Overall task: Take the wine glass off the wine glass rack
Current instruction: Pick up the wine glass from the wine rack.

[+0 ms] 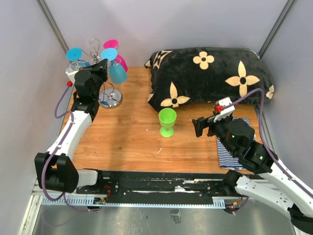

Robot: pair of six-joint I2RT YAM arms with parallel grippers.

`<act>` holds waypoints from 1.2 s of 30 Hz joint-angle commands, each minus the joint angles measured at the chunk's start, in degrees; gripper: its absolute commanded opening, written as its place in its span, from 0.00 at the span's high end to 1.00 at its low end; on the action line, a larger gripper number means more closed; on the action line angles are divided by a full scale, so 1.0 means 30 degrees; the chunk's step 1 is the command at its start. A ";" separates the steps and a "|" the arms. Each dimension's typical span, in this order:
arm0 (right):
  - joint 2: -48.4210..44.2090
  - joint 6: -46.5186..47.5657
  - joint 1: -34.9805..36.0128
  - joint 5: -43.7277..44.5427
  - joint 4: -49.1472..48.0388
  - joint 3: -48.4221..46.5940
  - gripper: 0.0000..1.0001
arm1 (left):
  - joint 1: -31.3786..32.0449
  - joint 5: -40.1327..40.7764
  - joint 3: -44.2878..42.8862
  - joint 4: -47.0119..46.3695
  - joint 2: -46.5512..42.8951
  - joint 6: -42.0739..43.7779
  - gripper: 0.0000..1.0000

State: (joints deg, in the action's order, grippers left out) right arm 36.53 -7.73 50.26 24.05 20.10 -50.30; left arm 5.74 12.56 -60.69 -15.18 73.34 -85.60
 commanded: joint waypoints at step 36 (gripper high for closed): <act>-0.0570 -0.0286 0.0025 0.0920 0.0256 0.0119 0.02 | 0.0988 -0.2499 -0.3148 -0.0397 0.2501 0.1196 0.99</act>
State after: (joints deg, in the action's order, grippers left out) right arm 35.20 -7.73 50.26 25.61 20.99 -50.30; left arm 8.38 11.44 -68.93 -10.83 79.57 -85.23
